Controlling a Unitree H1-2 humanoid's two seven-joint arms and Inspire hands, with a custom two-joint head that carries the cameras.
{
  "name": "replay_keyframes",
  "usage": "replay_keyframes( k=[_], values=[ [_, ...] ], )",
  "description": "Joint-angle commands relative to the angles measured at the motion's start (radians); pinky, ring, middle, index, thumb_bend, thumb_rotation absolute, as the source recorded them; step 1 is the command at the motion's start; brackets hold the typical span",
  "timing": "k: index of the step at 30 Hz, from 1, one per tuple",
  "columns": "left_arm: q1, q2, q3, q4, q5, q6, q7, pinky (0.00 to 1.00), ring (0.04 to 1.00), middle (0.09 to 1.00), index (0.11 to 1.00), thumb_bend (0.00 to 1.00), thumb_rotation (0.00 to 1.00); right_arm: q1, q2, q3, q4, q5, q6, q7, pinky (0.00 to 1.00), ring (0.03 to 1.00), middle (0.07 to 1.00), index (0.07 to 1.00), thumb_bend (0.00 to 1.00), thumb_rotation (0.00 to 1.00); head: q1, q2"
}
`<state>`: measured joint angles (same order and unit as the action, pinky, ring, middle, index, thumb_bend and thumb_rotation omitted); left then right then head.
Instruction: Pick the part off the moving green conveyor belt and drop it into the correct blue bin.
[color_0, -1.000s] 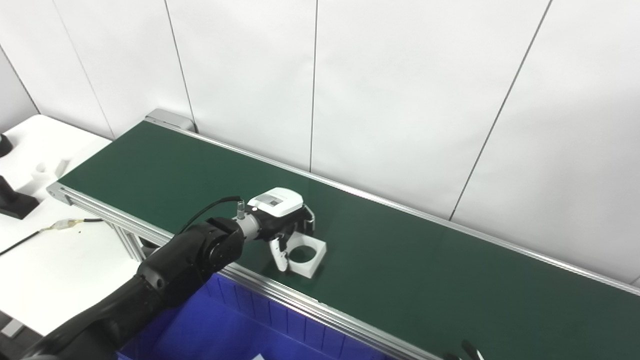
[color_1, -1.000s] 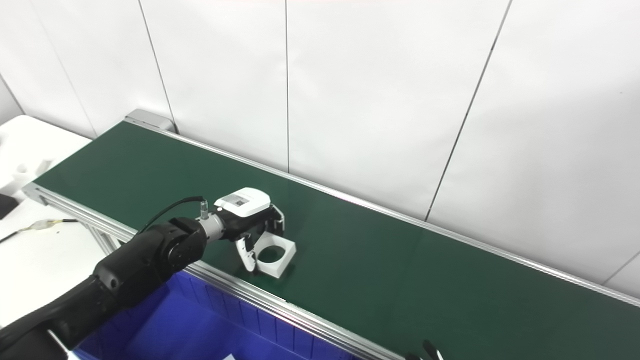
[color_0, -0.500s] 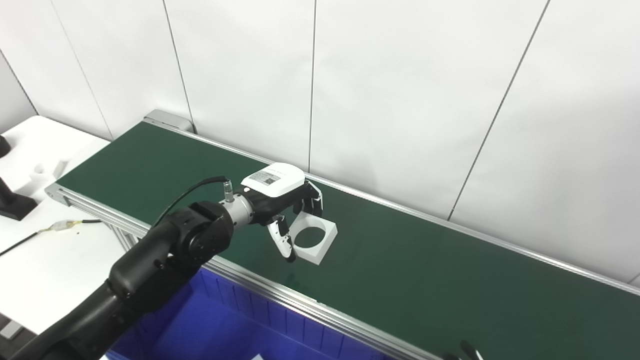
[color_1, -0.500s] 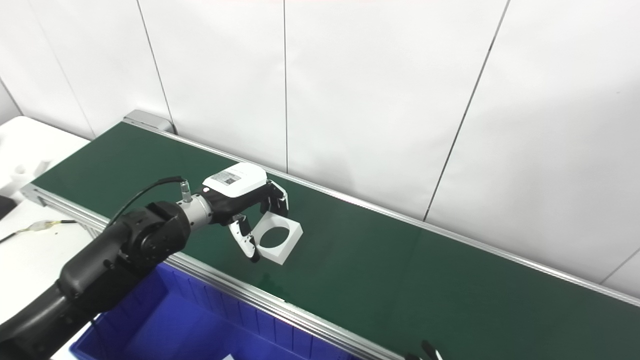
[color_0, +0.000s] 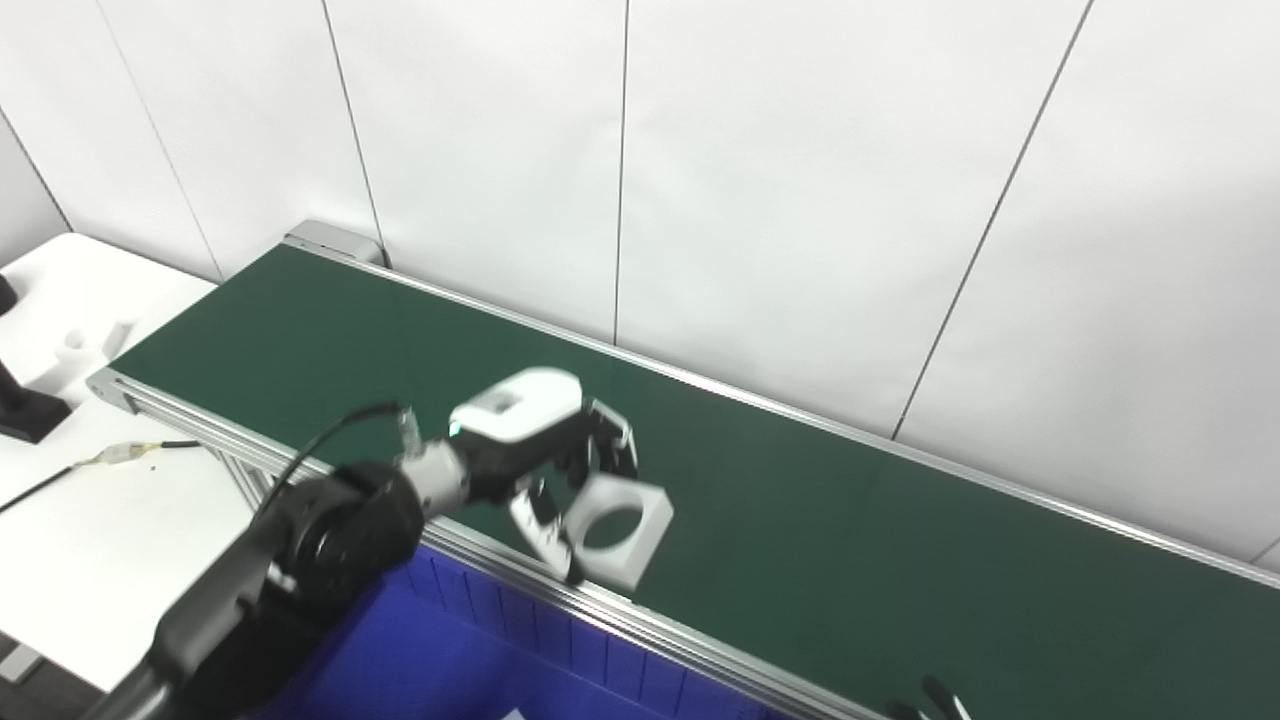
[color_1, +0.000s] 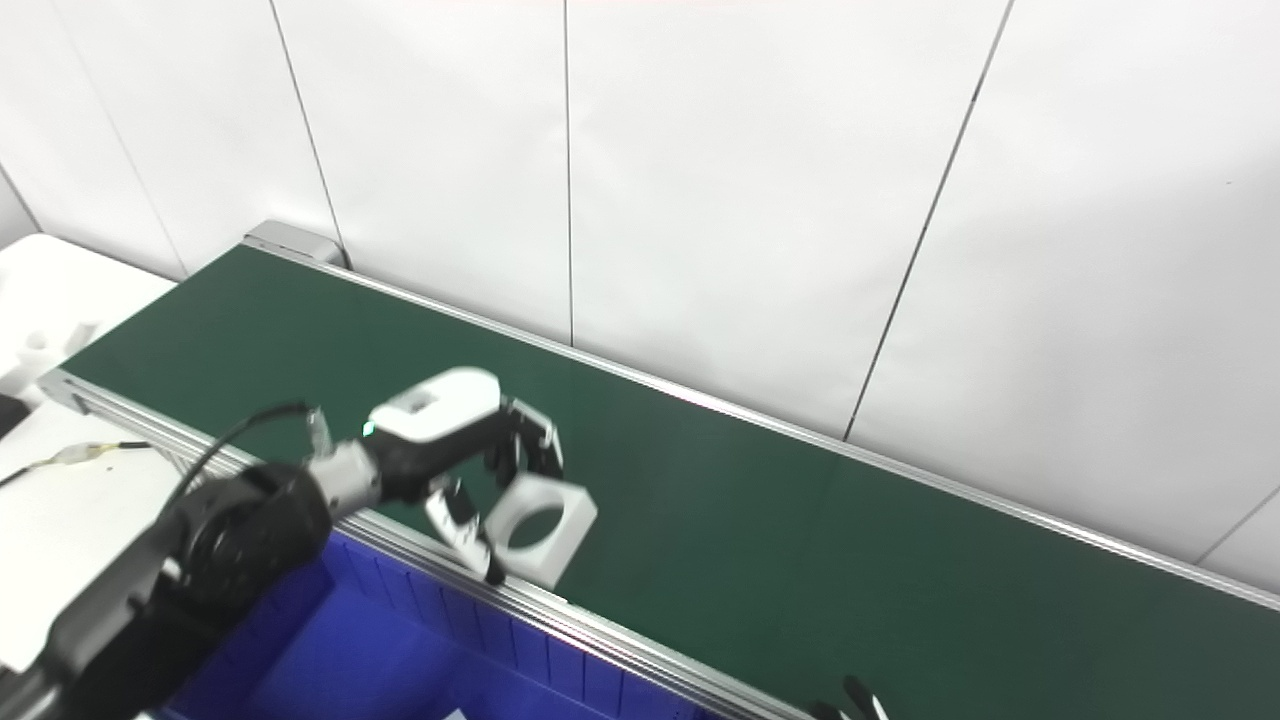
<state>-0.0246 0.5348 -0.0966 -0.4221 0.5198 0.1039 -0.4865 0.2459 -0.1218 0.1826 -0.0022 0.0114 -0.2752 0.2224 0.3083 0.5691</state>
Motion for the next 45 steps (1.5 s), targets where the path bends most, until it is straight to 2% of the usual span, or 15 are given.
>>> replay_keyframes(
  k=[1,3,8,17,18,19,20,21,22,23,24,25,28,36,45],
  values=[
    [0.003,-0.004,0.024,-0.042,-0.020,0.011,0.032,0.33,0.379,0.449,0.502,0.52,0.00,-0.004,-0.001,-0.003,-0.031,-0.005,-0.052,-0.002,0.65,0.774,0.845,0.953,0.75,0.46,-0.007,0.010],
    [0.024,-0.014,0.026,-0.051,-0.021,0.005,0.036,0.31,0.364,0.443,0.502,0.52,0.00,-0.003,-0.001,-0.002,-0.041,-0.006,-0.046,-0.002,0.65,0.774,0.844,0.951,0.75,0.46,-0.015,0.022],
    [0.085,-0.043,0.026,-0.075,-0.031,-0.002,0.053,0.35,0.397,0.455,0.497,0.52,0.00,0.005,-0.003,-0.001,-0.071,-0.002,-0.027,-0.001,0.66,0.777,0.846,0.951,0.75,0.44,-0.027,0.047],
    [0.200,-0.093,0.028,-0.130,-0.066,0.001,0.071,0.41,0.438,0.474,0.493,0.52,0.00,0.014,-0.011,-0.003,-0.144,0.009,0.035,0.001,0.67,0.774,0.844,0.948,0.75,0.42,-0.039,0.132],
    [0.208,-0.094,0.028,-0.138,-0.069,0.006,0.066,0.40,0.428,0.469,0.495,0.52,0.00,0.014,-0.012,-0.005,-0.153,0.011,0.043,0.000,0.67,0.770,0.843,0.946,0.75,0.42,-0.039,0.155],
    [0.212,-0.094,0.028,-0.144,-0.071,0.010,0.064,0.39,0.427,0.469,0.495,0.52,0.00,0.014,-0.013,-0.006,-0.159,0.012,0.050,0.000,0.67,0.770,0.843,0.946,0.75,0.42,-0.039,0.155],
    [0.221,-0.092,0.028,-0.151,-0.073,0.014,0.059,0.39,0.425,0.468,0.496,0.52,0.00,0.012,-0.014,-0.008,-0.165,0.014,0.058,-0.001,0.67,0.769,0.843,0.945,0.75,0.42,-0.041,0.184],
    [0.227,-0.090,0.028,-0.157,-0.075,0.017,0.056,0.37,0.416,0.469,0.494,0.52,0.00,0.011,-0.015,-0.009,-0.169,0.016,0.063,-0.001,0.67,0.767,0.841,0.945,0.76,0.42,-0.041,0.189],
    [0.234,-0.087,0.028,-0.166,-0.081,0.026,0.051,0.36,0.410,0.469,0.494,0.52,0.00,0.008,-0.015,-0.011,-0.178,0.016,0.075,-0.001,0.67,0.765,0.840,0.945,0.76,0.43,-0.039,0.221],
    [0.238,-0.086,0.029,-0.173,-0.085,0.033,0.047,0.35,0.401,0.467,0.494,0.52,0.00,0.007,-0.016,-0.013,-0.185,0.017,0.085,-0.001,0.67,0.763,0.840,0.943,0.77,0.44,-0.038,0.225],
    [0.243,-0.086,0.029,-0.183,-0.092,0.045,0.042,0.34,0.395,0.466,0.494,0.52,0.00,0.004,-0.017,-0.015,-0.194,0.017,0.096,-0.002,0.66,0.762,0.839,0.942,0.77,0.44,-0.035,0.252],
    [0.246,-0.087,0.028,-0.189,-0.096,0.054,0.040,0.34,0.395,0.465,0.494,0.52,0.00,0.002,-0.018,-0.017,-0.199,0.017,0.103,-0.003,0.66,0.757,0.836,0.939,0.78,0.46,-0.035,0.252],
    [0.259,-0.091,0.023,-0.202,-0.096,0.064,0.039,0.35,0.397,0.460,0.497,0.52,0.00,-0.002,-0.022,-0.025,-0.214,0.016,0.112,-0.003,0.65,0.748,0.828,0.935,0.80,0.47,-0.029,0.293],
    [0.289,-0.092,0.015,-0.223,-0.088,0.078,0.040,0.34,0.400,0.464,0.497,0.52,0.00,-0.008,-0.029,-0.039,-0.240,0.019,0.138,-0.001,0.63,0.726,0.809,0.925,0.79,0.48,-0.027,0.352],
    [0.275,-0.086,-0.017,-0.217,-0.008,0.050,0.036,0.35,0.390,0.455,0.501,0.52,0.00,-0.017,-0.036,-0.046,-0.254,0.009,0.153,0.000,0.62,0.712,0.804,0.924,0.79,0.52,-0.038,0.368]
  ],
)
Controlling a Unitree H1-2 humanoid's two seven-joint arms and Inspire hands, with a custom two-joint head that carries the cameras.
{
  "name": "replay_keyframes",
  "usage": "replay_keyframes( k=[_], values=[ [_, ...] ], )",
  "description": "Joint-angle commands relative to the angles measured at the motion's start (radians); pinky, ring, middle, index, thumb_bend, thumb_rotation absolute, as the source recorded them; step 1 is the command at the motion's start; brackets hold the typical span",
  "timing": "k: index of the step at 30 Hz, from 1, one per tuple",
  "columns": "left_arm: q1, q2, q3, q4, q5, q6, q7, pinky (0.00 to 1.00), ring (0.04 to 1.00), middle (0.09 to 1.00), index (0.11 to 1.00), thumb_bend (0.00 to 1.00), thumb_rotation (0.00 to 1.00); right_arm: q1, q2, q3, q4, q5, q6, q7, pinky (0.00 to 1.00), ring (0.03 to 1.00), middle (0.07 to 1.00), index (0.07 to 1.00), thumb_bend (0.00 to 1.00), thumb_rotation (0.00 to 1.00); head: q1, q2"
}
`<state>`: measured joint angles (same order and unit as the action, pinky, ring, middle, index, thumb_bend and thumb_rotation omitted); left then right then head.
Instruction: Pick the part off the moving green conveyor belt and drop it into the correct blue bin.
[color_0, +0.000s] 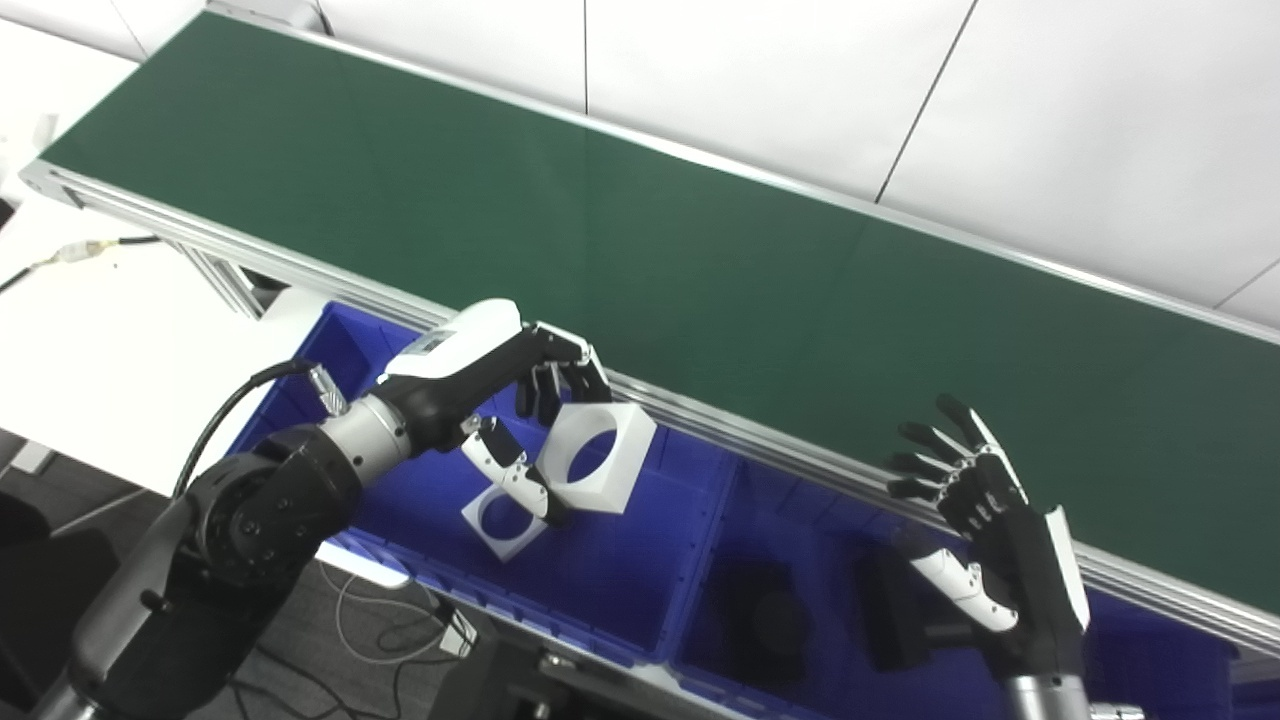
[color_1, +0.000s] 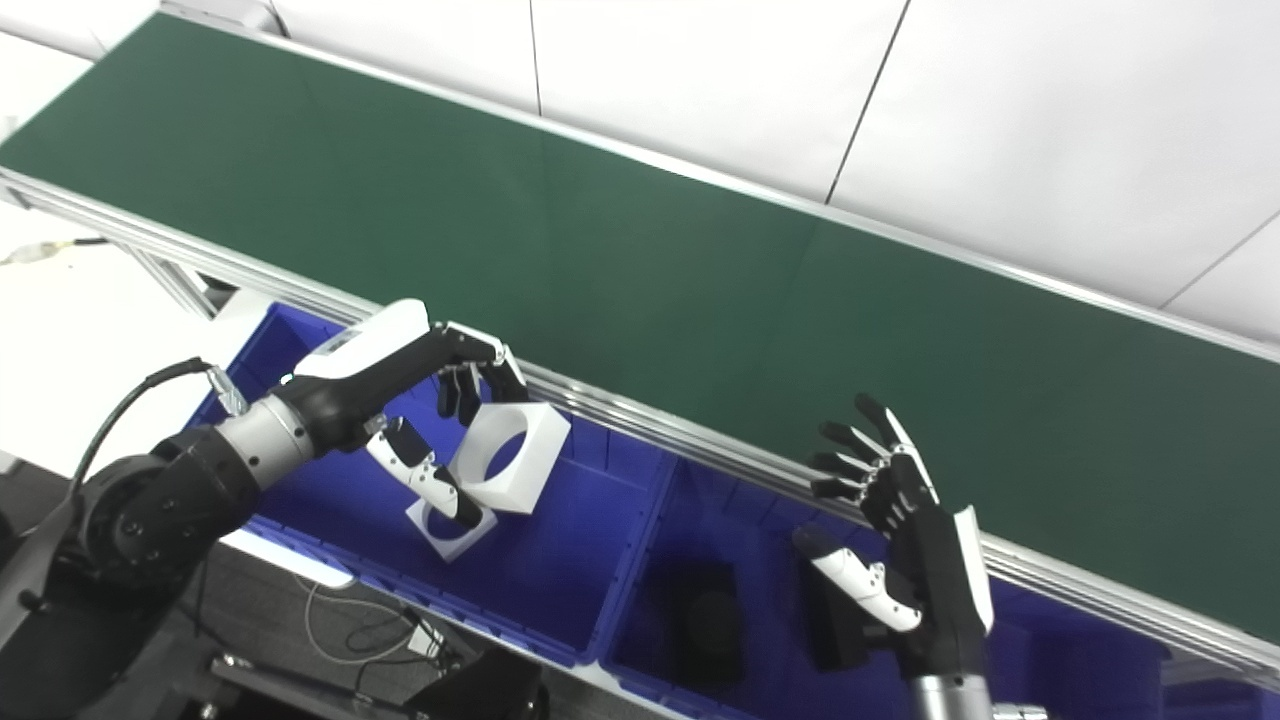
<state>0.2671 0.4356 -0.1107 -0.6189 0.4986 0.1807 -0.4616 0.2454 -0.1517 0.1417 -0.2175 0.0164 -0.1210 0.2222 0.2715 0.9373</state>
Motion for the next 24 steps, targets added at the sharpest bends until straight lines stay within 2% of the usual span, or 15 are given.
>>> replay_keyframes(
  k=[1,5,12,18,21,24],
  values=[
    [-0.019,0.009,-0.009,-0.015,0.021,-0.026,0.012,0.35,0.386,0.454,0.500,0.52,0.00,-0.017,-0.007,-0.006,-0.038,0.004,0.000,0.000,0.61,0.711,0.804,0.924,0.79,0.52,-0.002,0.001],
    [-0.031,-0.007,-0.039,0.021,0.052,-0.035,0.023,0.34,0.381,0.449,0.499,0.52,0.00,-0.020,-0.007,-0.009,-0.037,0.008,0.011,-0.002,0.62,0.714,0.803,0.922,0.80,0.53,-0.001,0.001],
    [-0.064,-0.048,-0.103,0.217,0.071,-0.179,0.116,0.40,0.439,0.457,0.502,0.52,0.00,-0.020,-0.014,-0.016,-0.039,0.012,0.013,0.000,0.62,0.716,0.803,0.921,0.80,0.54,-0.011,0.003],
    [-0.110,-0.075,-0.150,0.331,0.161,-0.237,0.185,0.41,0.427,0.450,0.503,0.52,0.00,-0.017,-0.023,-0.021,-0.054,0.025,0.029,0.005,0.62,0.718,0.805,0.919,0.80,0.54,-0.006,0.012],
    [-0.130,-0.087,-0.169,0.349,0.207,-0.235,0.197,0.38,0.415,0.441,0.505,0.52,0.00,-0.017,-0.031,-0.022,-0.063,0.032,0.038,0.008,0.62,0.720,0.808,0.921,0.79,0.53,-0.002,0.016],
    [-0.176,-0.098,-0.203,0.360,0.258,-0.189,0.146,0.39,0.420,0.435,0.507,0.52,0.00,-0.021,-0.036,-0.023,-0.063,0.033,0.042,0.009,0.62,0.722,0.810,0.924,0.78,0.52,-0.003,0.023]
  ],
)
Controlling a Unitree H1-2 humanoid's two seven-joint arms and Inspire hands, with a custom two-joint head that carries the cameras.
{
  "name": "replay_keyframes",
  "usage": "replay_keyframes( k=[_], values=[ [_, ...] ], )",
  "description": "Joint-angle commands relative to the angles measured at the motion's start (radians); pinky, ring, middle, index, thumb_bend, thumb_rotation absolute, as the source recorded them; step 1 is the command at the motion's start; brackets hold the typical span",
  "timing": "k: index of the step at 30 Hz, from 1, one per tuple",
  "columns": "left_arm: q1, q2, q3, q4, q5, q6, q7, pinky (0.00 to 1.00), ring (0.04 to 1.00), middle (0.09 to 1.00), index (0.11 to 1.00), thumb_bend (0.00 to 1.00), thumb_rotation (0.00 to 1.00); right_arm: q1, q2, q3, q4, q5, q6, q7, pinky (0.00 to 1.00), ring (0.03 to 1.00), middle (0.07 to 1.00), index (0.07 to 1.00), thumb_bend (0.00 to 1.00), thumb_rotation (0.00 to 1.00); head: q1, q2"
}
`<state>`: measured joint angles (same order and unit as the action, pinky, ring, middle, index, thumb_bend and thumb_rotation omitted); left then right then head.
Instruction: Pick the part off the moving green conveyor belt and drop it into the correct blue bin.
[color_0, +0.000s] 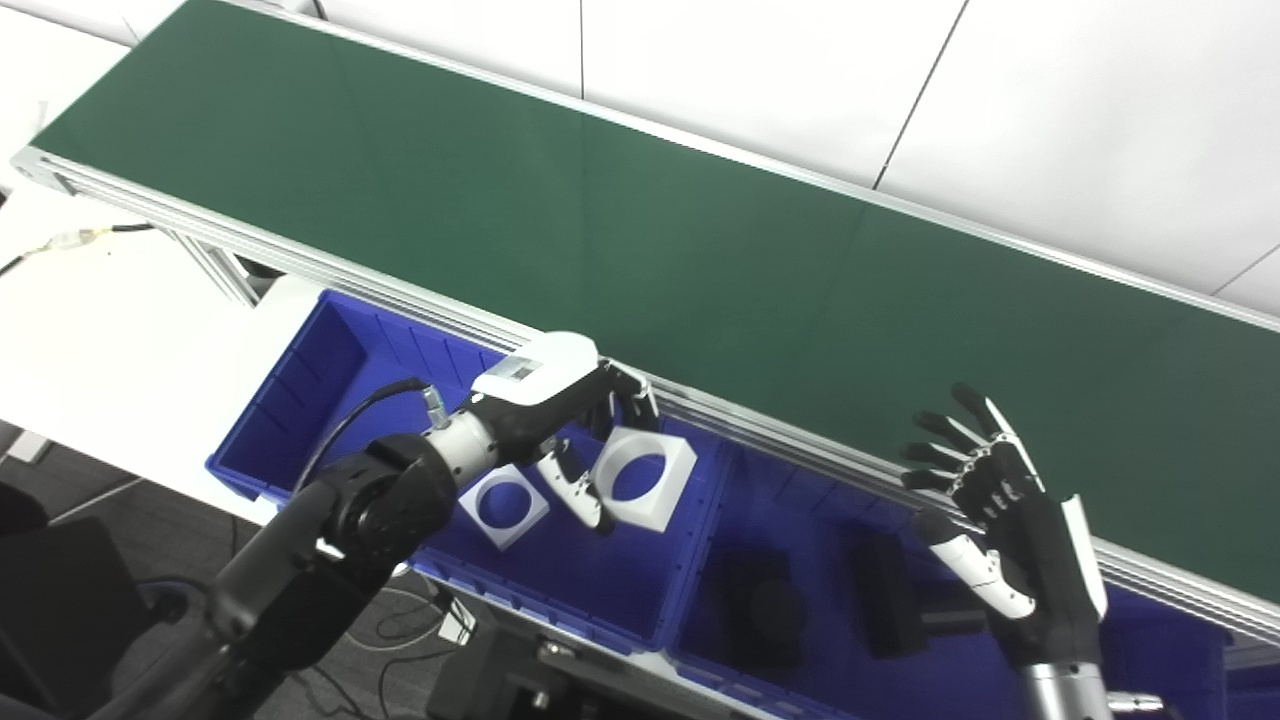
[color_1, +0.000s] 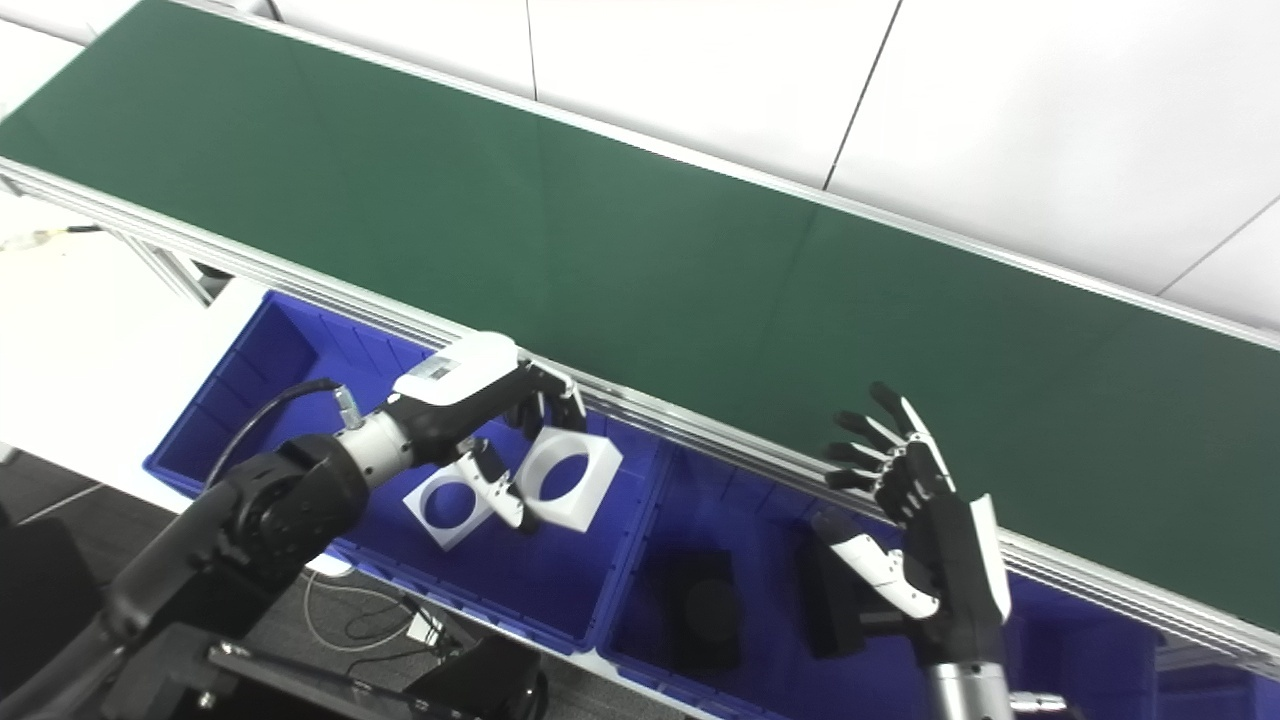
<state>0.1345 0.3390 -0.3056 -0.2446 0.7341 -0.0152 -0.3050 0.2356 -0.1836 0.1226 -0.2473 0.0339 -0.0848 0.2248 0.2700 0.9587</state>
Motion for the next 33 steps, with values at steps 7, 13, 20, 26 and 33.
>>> replay_keyframes(
  k=[7,13,20,26,33],
  values=[
    [-0.137,0.007,-0.082,0.062,0.084,0.045,-0.107,0.50,0.490,0.458,0.501,0.52,0.00,-0.012,-0.005,-0.004,-0.042,0.023,0.018,0.010,0.63,0.721,0.806,0.921,0.79,0.53,-0.004,0.012],
    [-0.146,0.025,-0.070,0.079,0.071,0.062,-0.121,0.51,0.496,0.477,0.493,0.52,0.00,-0.016,-0.007,0.001,-0.049,0.020,0.027,0.012,0.62,0.717,0.807,0.929,0.78,0.53,-0.008,0.013],
    [-0.139,0.042,-0.033,0.065,0.039,0.075,-0.123,0.49,0.484,0.468,0.497,0.52,0.00,-0.020,-0.006,0.002,-0.050,0.013,0.033,0.008,0.61,0.709,0.800,0.924,0.79,0.54,-0.014,0.014],
    [-0.121,0.063,-0.002,0.038,-0.020,0.050,-0.110,0.46,0.474,0.464,0.497,0.52,0.00,-0.017,-0.003,0.003,-0.051,0.014,0.028,0.007,0.61,0.709,0.798,0.924,0.80,0.54,-0.020,0.015],
    [-0.069,0.090,0.045,-0.039,-0.055,0.028,-0.080,0.42,0.446,0.451,0.497,0.52,0.00,-0.009,-0.003,0.002,-0.058,0.019,0.031,0.006,0.62,0.715,0.802,0.925,0.80,0.54,-0.023,0.017]
  ],
)
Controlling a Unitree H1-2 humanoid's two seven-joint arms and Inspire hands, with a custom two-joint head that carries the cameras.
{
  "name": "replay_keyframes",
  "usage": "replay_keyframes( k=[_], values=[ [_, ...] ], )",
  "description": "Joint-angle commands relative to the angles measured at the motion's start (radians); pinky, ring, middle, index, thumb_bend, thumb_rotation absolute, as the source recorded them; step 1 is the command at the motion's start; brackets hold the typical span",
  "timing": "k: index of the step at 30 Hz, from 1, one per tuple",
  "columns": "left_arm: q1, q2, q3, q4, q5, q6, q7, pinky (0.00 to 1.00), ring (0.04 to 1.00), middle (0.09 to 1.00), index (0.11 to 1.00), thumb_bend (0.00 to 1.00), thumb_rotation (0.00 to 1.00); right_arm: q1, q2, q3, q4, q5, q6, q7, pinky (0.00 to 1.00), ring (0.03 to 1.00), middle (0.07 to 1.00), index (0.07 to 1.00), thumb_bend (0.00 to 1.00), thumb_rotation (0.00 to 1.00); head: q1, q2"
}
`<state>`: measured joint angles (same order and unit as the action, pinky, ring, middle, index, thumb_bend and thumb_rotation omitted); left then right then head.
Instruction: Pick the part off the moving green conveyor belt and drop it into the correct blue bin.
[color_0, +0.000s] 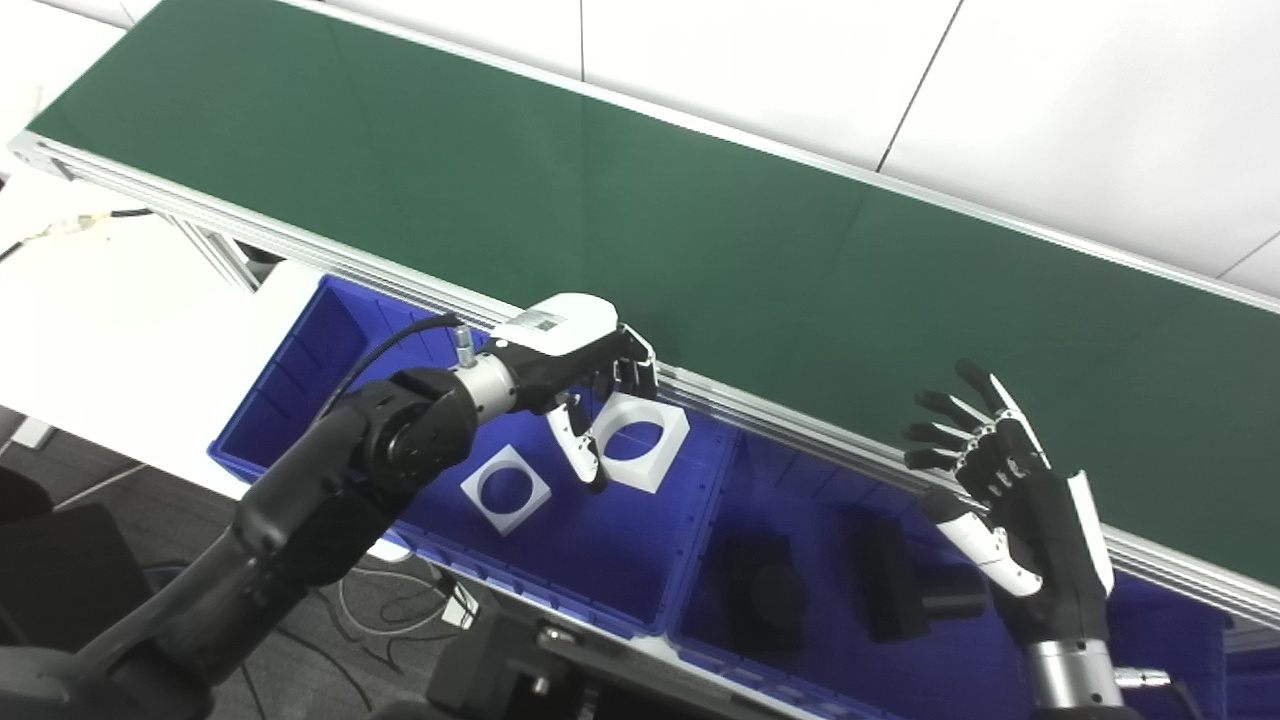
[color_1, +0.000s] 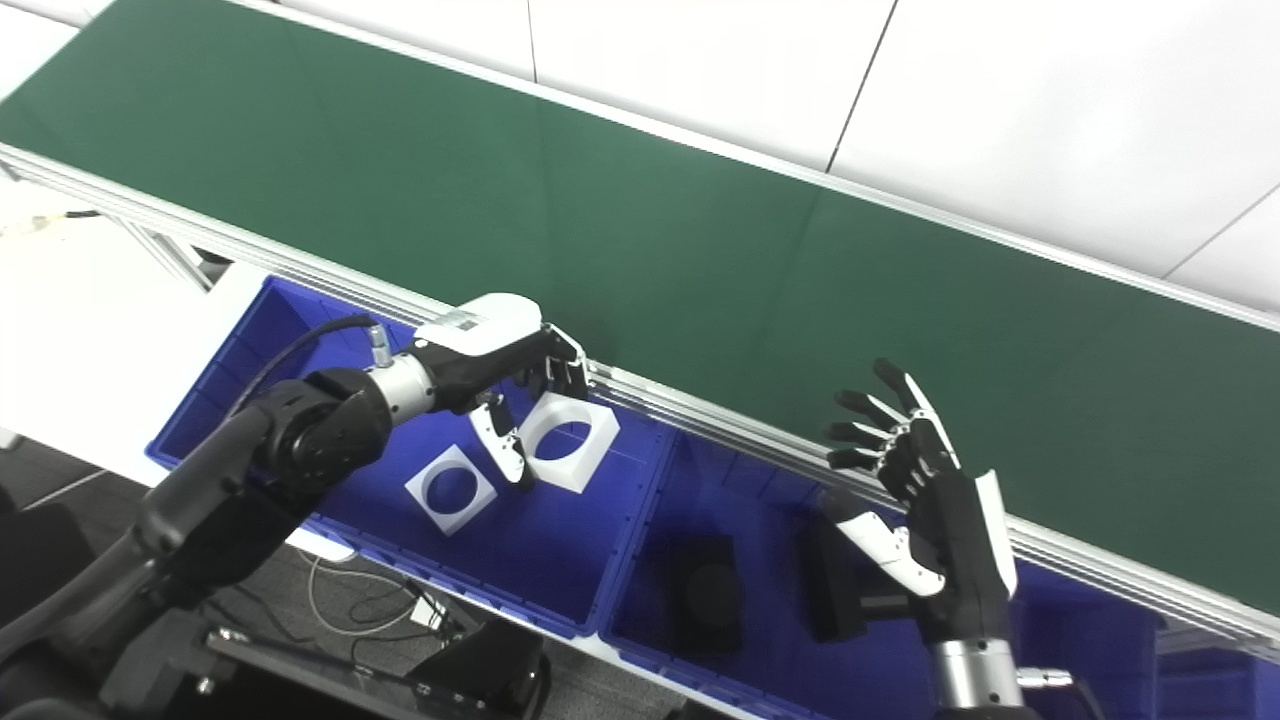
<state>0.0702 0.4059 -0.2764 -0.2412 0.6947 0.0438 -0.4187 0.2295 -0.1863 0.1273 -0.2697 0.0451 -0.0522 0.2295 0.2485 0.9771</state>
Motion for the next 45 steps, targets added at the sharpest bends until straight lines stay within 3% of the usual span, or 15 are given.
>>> replay_keyframes(
  k=[1,7,10,16,25,30,40,45],
  values=[
    [0.002,0.024,0.021,-0.050,-0.018,-0.032,0.036,0.41,0.438,0.447,0.497,0.53,0.00,-0.001,-0.001,-0.003,-0.038,0.008,-0.002,0.001,0.62,0.715,0.802,0.925,0.80,0.54,-0.006,-0.001],
    [0.104,0.006,0.163,-0.191,-0.138,-0.004,0.085,0.41,0.444,0.457,0.495,0.52,0.00,0.008,-0.005,-0.006,-0.047,0.012,0.001,0.003,0.63,0.722,0.808,0.922,0.79,0.54,-0.003,0.003],
    [0.147,0.014,0.226,-0.220,-0.201,-0.044,0.120,0.42,0.452,0.470,0.493,0.52,0.00,0.015,-0.009,-0.011,-0.046,0.014,-0.004,0.002,0.63,0.722,0.810,0.921,0.78,0.53,0.000,0.006],
    [0.213,0.019,0.293,-0.235,-0.241,-0.060,0.141,0.50,0.494,0.497,0.475,0.52,0.00,0.022,-0.010,-0.024,-0.047,0.017,-0.004,-0.003,0.63,0.727,0.811,0.922,0.80,0.53,-0.001,0.011],
    [0.261,-0.002,0.267,-0.118,-0.194,-0.064,0.161,0.50,0.512,0.505,0.468,0.52,0.00,0.035,-0.006,-0.036,-0.052,0.017,-0.006,-0.012,0.62,0.722,0.803,0.923,0.82,0.56,-0.018,0.021],
    [0.270,-0.019,0.218,0.018,-0.134,-0.113,0.229,0.47,0.486,0.495,0.479,0.52,0.00,0.041,-0.005,-0.040,-0.052,0.010,-0.011,-0.017,0.62,0.720,0.802,0.923,0.83,0.58,-0.027,0.021],
    [0.243,-0.041,0.169,0.257,-0.112,-0.194,0.344,0.41,0.468,0.477,0.490,0.52,0.00,0.040,0.002,-0.043,-0.046,0.007,-0.017,-0.024,0.63,0.724,0.803,0.920,0.79,0.59,-0.036,0.014],
    [0.226,-0.055,0.150,0.305,-0.074,-0.172,0.391,0.42,0.479,0.479,0.490,0.52,0.00,0.037,0.001,-0.038,-0.035,0.007,-0.029,-0.021,0.63,0.720,0.806,0.927,0.78,0.59,-0.034,0.007]
  ],
)
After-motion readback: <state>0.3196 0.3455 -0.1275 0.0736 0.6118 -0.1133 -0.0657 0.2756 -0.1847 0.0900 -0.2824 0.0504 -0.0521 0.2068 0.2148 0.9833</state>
